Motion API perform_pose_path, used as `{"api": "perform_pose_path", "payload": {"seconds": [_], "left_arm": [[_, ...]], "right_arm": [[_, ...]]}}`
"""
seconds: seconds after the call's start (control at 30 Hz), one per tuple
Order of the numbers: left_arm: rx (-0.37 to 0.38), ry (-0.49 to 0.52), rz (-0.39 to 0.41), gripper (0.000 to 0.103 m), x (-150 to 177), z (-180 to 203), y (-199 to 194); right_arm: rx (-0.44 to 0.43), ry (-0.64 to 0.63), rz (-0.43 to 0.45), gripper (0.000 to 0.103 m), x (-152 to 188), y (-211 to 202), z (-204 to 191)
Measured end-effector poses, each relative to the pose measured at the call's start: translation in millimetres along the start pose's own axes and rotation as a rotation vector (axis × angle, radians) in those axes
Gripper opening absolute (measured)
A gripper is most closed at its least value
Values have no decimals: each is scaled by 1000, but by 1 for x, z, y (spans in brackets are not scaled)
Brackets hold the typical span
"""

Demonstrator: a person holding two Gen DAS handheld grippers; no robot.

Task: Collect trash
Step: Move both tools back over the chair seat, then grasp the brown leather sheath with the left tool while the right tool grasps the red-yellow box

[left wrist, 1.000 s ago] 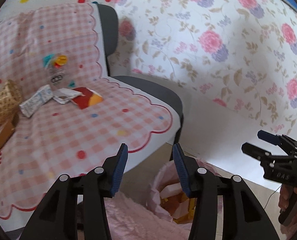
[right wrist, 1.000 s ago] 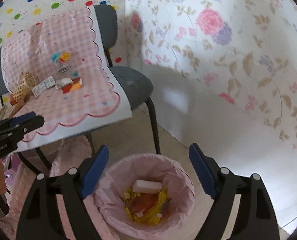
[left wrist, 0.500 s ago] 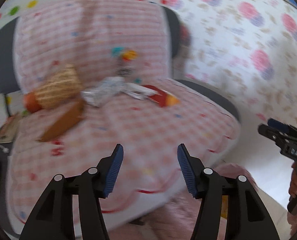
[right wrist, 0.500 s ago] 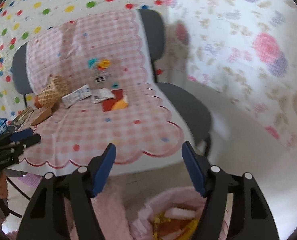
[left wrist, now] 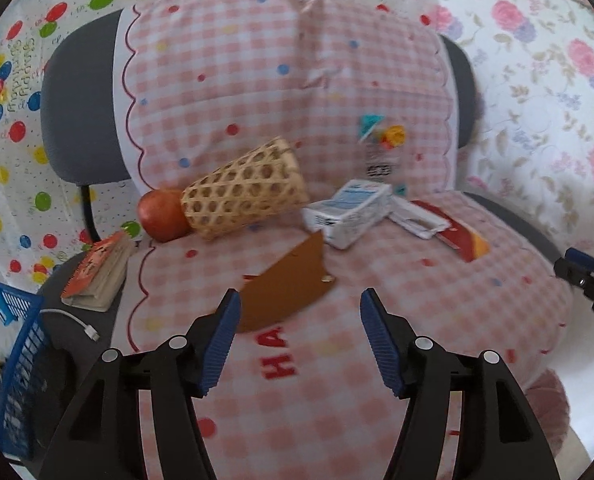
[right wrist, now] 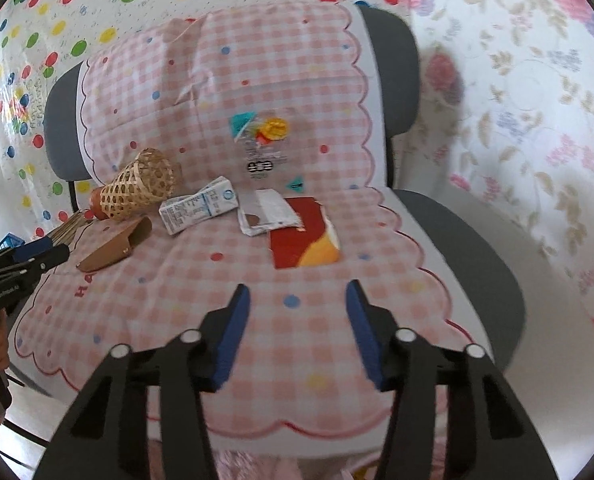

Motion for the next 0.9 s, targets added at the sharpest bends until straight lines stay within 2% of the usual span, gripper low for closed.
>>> {"api": "perform_pose_path", "payload": {"seconds": [0.07,0.13,0.3,0.33,0.4,0.47,0.57,0.7,0.8,0.9], "left_arm": [[-8,3,-13,63,1,-7,10],[-24,-1,-26,75,1,-16,20],[-24,49,-87,77,5,-26,48],[-13,74,-109,84,7,-25,54],[44,61,-171,87,9,-25,66],[71,64,-206,87,8,-24,74],[62,100,-242,87,2,-24,88],[114,130,-262,86,-2,-18,98],[161,131,-265,72,-1,-14,97],[161,153,-255,64,4,-6,88]], "right_arm": [[-19,-11,-5,43,-6,11,-10],[-30,-29,-7,43,-13,21,-19],[-65,-47,-3,43,-30,39,-35],[-72,-46,-4,45,-32,41,-37],[-84,-47,-10,52,-36,48,-41],[-90,-55,-19,55,-38,55,-46],[-89,-61,-32,55,-39,63,-49],[-88,-53,-45,55,-36,66,-47],[-88,-49,-51,55,-32,65,-44],[-81,-42,-54,55,-27,61,-37]]}}
Point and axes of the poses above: each gripper's, at about its wrist camera, not at the fingertips, and y roughly the way its jaws point, z to its right, x to its underside, the point moved 7 cm from there along y, roughly the way its jaws point, and after that the axes turned 4 degrees about -y, right-handed, at the moved point
